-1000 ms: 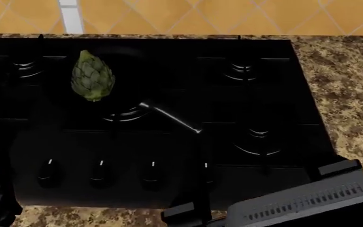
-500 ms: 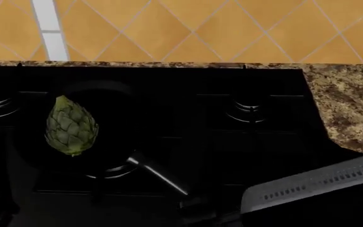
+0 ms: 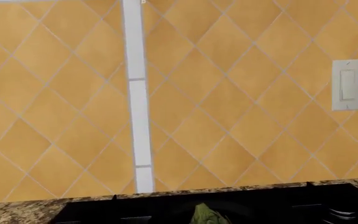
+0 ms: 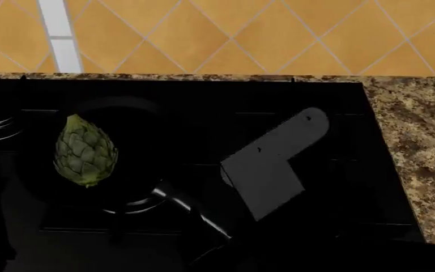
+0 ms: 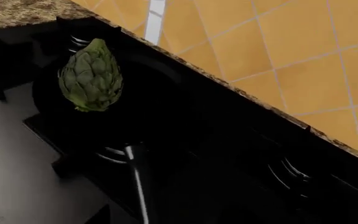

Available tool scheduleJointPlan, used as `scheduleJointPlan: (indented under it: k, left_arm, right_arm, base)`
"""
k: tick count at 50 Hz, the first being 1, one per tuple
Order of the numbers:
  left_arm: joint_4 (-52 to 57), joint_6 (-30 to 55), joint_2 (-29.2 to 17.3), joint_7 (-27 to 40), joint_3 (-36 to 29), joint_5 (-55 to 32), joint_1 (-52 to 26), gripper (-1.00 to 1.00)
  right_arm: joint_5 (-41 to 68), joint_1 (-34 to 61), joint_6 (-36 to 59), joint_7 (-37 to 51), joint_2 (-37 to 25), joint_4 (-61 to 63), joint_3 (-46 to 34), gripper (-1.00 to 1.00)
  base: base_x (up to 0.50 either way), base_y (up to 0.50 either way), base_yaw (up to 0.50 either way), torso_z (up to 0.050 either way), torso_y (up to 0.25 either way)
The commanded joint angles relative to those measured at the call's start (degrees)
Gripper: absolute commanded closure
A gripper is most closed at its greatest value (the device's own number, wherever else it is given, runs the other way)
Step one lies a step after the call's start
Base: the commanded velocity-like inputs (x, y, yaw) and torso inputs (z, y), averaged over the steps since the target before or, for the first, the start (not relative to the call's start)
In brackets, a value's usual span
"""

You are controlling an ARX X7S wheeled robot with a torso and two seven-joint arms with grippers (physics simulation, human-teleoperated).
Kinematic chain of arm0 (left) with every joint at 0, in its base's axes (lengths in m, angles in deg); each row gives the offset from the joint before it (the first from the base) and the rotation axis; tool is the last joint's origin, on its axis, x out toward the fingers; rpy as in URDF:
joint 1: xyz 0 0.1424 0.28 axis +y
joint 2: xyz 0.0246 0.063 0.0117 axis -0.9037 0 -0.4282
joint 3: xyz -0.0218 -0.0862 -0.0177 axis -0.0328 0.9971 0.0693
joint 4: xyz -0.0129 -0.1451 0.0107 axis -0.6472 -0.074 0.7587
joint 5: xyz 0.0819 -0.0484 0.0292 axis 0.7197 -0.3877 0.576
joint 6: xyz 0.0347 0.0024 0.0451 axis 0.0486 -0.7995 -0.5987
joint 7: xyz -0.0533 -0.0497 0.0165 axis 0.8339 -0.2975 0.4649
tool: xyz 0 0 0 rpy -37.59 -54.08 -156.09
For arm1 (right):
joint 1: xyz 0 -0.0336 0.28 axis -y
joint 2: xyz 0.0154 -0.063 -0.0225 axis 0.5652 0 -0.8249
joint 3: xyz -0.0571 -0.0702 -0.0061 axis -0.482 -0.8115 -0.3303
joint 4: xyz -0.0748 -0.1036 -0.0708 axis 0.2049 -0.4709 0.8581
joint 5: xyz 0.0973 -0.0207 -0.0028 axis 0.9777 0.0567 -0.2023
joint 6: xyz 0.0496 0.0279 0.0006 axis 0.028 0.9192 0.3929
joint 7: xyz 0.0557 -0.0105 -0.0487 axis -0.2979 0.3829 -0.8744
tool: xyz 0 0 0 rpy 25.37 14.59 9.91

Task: Pick up the pan and dump the vegetables in it onto the plate. Then return the pan to the stove.

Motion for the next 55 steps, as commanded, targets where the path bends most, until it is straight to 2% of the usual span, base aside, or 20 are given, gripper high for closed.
scheduleJointPlan:
  k: [1,6,18,35,44,45,49,55]
  left_arm:
    - [-0.58,-2.64,-0.31,-1.0,0.17,-1.56,0.93,-1.0]
    - [-0.82,-3.47,-0.66,-1.08,0.06,-1.65,1.49,-1.0]
    - [-0.54,-4.57,-1.51,-0.49,0.19,-2.92,2.06,-1.0]
    - [0.54,-7.22,-3.95,1.47,-0.76,-4.48,2.84,-1.0]
    - [1.08,-13.49,-10.67,8.42,-4.35,-9.18,2.95,-1.0]
    - [1.12,-15.11,-12.18,9.73,-5.13,-9.88,3.1,-1.0]
    - [0.67,-17.23,-13.92,11.26,-6.25,-10.2,3.5,-1.0]
    - [0.34,-17.41,-14.34,12.4,-7.95,-10.36,2.34,-1.0]
  right_arm:
    - [-1.3,8.26,9.89,-7.84,8.54,-10.79,-5.94,-1.0]
    - [-4.44,12.37,13.16,-10.88,11.18,-15.52,-8.95,-1.0]
    - [-13.85,15.24,12.06,-21.28,19.73,-28.06,-16.66,-1.0]
    - [-22.83,11.21,4.85,-31.38,27.05,-42.45,-24.6,-1.0]
    - [-22.1,7.54,4.12,-33.35,28.53,-48.16,-25.1,-1.0]
    - [-21.91,7.2,3.97,-33.26,28.0,-47.44,-24.99,1.0]
    - [-21.21,7.83,3.24,-29.09,25.32,-46.35,-21.85,1.0]
    - [-17.14,9.96,3.27,-23.02,19.46,-37.84,-15.47,1.0]
  base:
    - [0.0,0.0,0.0,0.0,0.0]
    - [0.0,0.0,0.0,0.0,0.0]
    - [0.0,0.0,0.0,0.0,0.0]
    - [0.0,0.0,0.0,0.0,0.0]
    - [0.0,0.0,0.0,0.0,0.0]
    - [0.01,0.0,0.01,0.0,0.0]
    - [0.0,0.0,0.01,0.0,0.0]
    - [0.0,0.0,0.0,0.0,0.0]
